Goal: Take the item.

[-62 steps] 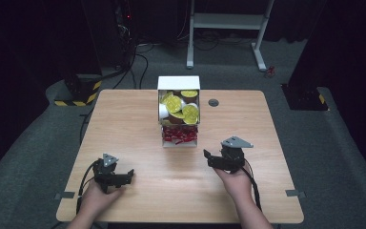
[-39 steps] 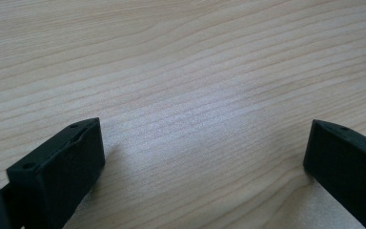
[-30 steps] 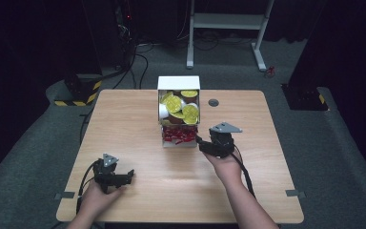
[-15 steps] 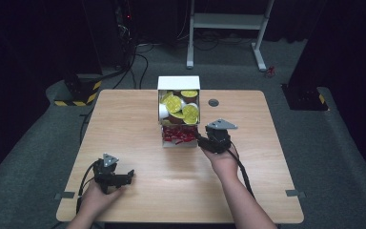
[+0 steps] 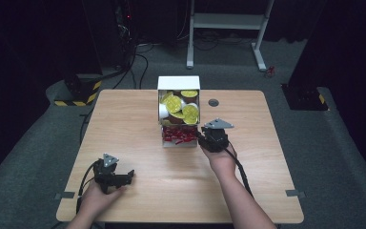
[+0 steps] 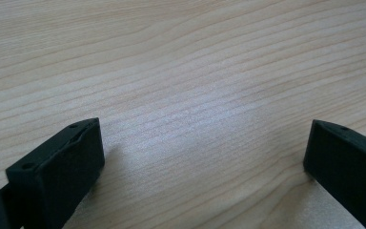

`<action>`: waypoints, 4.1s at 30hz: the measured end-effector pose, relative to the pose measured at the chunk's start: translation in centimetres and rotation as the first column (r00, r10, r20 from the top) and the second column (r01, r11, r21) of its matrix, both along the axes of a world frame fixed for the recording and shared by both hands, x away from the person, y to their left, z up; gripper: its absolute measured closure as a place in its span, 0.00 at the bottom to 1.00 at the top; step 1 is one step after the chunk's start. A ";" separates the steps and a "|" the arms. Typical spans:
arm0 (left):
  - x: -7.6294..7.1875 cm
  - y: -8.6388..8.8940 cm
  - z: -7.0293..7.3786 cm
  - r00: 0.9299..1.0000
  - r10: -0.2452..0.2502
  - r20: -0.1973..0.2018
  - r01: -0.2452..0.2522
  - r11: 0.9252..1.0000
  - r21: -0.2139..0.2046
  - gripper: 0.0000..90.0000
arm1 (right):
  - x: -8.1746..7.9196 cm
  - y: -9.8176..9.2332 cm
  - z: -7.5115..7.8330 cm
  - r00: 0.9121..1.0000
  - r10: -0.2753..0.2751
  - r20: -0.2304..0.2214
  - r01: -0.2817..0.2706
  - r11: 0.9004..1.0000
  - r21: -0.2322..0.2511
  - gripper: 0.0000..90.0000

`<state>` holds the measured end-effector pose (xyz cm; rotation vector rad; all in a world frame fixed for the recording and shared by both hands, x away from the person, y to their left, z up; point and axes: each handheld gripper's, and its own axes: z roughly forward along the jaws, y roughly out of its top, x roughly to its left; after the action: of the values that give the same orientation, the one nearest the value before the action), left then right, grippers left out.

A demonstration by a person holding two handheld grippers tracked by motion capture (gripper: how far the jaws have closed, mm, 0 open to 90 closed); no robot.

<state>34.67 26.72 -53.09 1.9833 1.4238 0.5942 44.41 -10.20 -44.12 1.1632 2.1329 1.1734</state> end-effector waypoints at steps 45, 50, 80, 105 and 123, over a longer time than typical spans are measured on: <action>0.0 0.0 0.0 1.000 -0.001 0.000 0.001 1.000 0.000 0.00 | -0.2 0.5 -0.4 1.000 0.005 0.012 -0.005 1.000 0.024 0.99; 0.0 0.0 0.0 1.000 -0.001 0.000 0.001 1.000 0.000 0.00 | -0.9 0.2 -0.3 1.000 0.007 0.018 -0.007 0.999 0.036 0.98; 0.0 0.0 0.0 1.000 -0.001 0.000 0.001 1.000 0.001 0.00 | -4.7 -1.5 0.2 0.997 0.041 0.064 -0.046 0.995 0.088 0.99; 0.0 0.0 0.0 1.000 -0.003 0.001 0.003 1.000 -0.001 0.01 | -8.0 -2.4 -0.1 0.991 0.050 0.125 -0.064 0.992 0.113 0.99; 0.0 0.0 0.0 1.000 0.000 0.005 0.000 1.000 -0.002 0.01 | -10.2 -4.1 -0.2 0.982 0.051 0.182 -0.085 0.979 0.185 0.99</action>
<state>34.64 26.69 -53.10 1.9790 1.4208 0.5968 34.19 -14.26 -44.32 1.0287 1.9748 1.4827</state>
